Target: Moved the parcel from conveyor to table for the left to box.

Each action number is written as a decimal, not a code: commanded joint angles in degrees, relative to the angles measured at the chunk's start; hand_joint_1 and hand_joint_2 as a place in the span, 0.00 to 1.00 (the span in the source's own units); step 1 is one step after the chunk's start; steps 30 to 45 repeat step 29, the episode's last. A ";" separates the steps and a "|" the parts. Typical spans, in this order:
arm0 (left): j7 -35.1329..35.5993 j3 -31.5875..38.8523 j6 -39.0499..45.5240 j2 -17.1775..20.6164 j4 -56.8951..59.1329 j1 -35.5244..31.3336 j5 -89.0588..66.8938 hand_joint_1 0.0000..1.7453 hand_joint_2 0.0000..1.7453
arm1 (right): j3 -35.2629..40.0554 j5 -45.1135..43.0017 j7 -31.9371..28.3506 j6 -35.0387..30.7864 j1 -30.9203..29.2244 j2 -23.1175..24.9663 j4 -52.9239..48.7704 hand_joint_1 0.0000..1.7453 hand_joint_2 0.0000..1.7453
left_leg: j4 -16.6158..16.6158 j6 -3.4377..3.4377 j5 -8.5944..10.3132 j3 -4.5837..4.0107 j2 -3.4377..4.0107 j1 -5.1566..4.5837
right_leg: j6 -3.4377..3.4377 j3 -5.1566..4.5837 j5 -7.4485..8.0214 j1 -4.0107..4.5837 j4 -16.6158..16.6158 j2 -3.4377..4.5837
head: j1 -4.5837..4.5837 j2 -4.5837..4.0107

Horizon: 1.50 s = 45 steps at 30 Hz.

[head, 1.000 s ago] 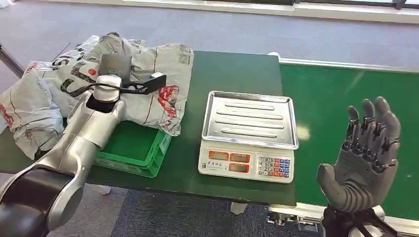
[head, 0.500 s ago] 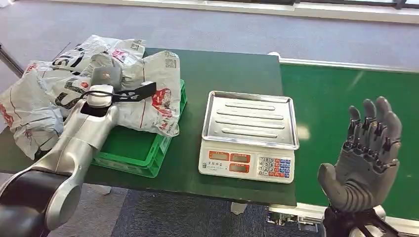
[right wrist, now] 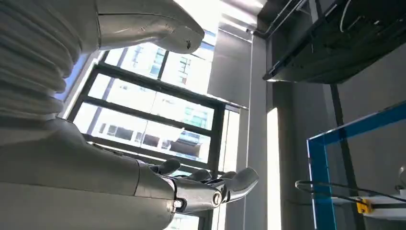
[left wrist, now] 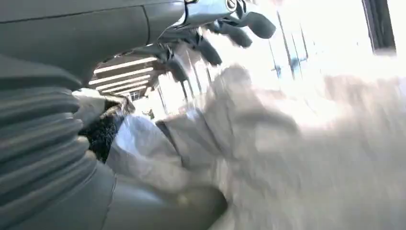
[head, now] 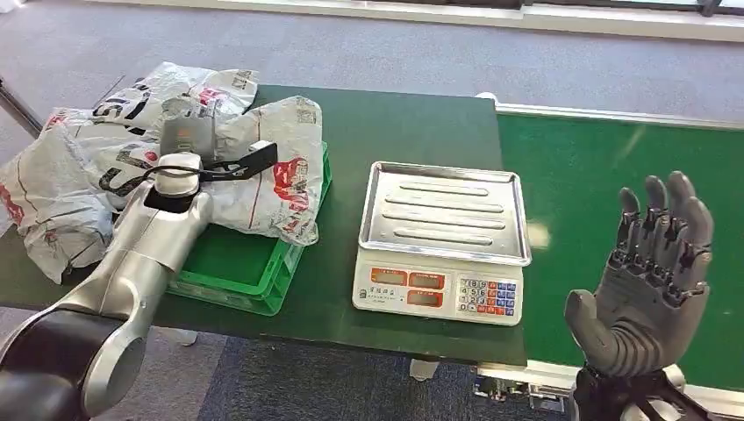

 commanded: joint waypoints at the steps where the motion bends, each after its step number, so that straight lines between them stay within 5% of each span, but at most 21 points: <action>1: -28.62 18.57 30.00 -10.19 -40.42 12.29 32.11 0.00 0.00 | -0.51 -2.03 0.48 0.74 -0.64 -0.97 2.35 0.00 1.00 | 0.00 0.06 -0.04 -0.03 -0.18 0.05 | 0.03 0.09 -0.06 0.07 -0.13 -0.26 | 0.00 0.00; 6: -32.05 20.69 33.30 -10.78 -43.64 14.75 33.24 0.00 0.00 | 0.28 -2.23 0.35 0.54 -1.78 -1.45 4.08 0.00 1.00 | -0.05 0.07 -0.30 0.16 0.63 0.04 | 0.00 0.09 0.01 0.05 -0.15 0.49 | 0.00 0.00; 14: -37.31 26.83 38.78 -15.16 -50.42 16.82 27.08 0.00 0.00 | 0.93 -2.35 0.44 0.89 -3.11 -1.36 5.57 0.00 1.00 | -0.09 0.05 -0.21 0.11 0.21 0.04 | -0.06 0.14 -0.08 0.05 -0.13 0.06 | 0.00 0.00; 45: -37.31 26.83 38.78 -15.16 -50.42 16.82 27.08 0.00 0.00 | 0.93 -2.35 0.44 0.89 -3.11 -1.36 5.57 0.00 1.00 | -0.13 0.03 -0.21 0.22 0.11 0.08 | -0.07 0.29 -0.09 0.11 -0.19 0.00 | 0.00 0.00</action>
